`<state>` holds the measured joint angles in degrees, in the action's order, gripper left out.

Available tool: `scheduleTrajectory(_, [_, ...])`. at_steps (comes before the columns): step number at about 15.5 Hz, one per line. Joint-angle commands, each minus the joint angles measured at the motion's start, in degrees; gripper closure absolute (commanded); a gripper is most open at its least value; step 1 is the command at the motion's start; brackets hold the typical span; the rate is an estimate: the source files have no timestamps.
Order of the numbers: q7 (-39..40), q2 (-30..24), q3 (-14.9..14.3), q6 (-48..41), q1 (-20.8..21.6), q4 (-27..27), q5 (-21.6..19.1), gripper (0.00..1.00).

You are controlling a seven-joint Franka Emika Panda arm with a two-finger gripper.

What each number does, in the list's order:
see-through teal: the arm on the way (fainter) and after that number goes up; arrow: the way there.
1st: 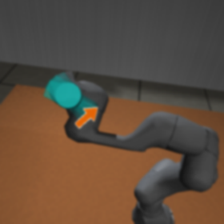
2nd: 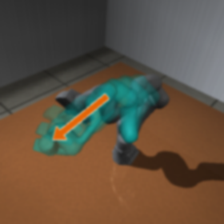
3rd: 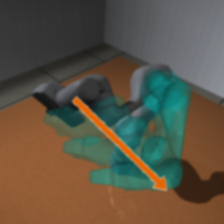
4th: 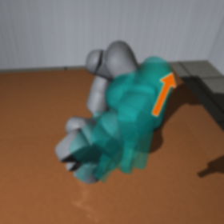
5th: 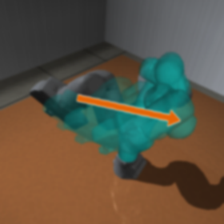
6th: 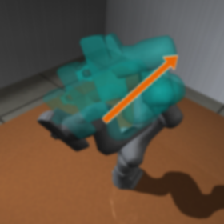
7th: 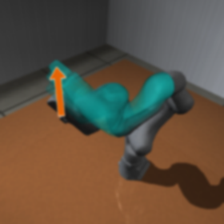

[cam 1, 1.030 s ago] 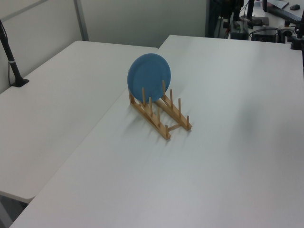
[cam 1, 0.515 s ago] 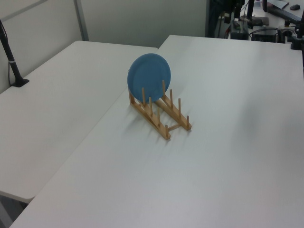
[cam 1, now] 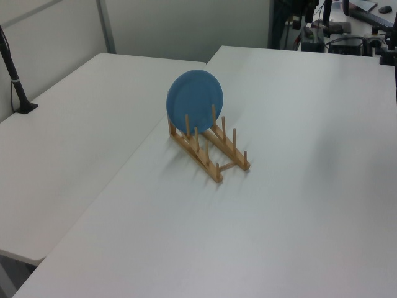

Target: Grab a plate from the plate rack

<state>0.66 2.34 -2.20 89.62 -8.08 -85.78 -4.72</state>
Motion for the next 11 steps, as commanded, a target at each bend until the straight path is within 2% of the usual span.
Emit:
scheduleTrajectory(1, [1.4, -0.3, -0.4, 0.5, 0.4, -0.2, -1.3, 0.00])
scheduleTrajectory(11, [2.4, 1.0, 0.6, 1.9, 1.9, -1.3, -0.4, 0.00])
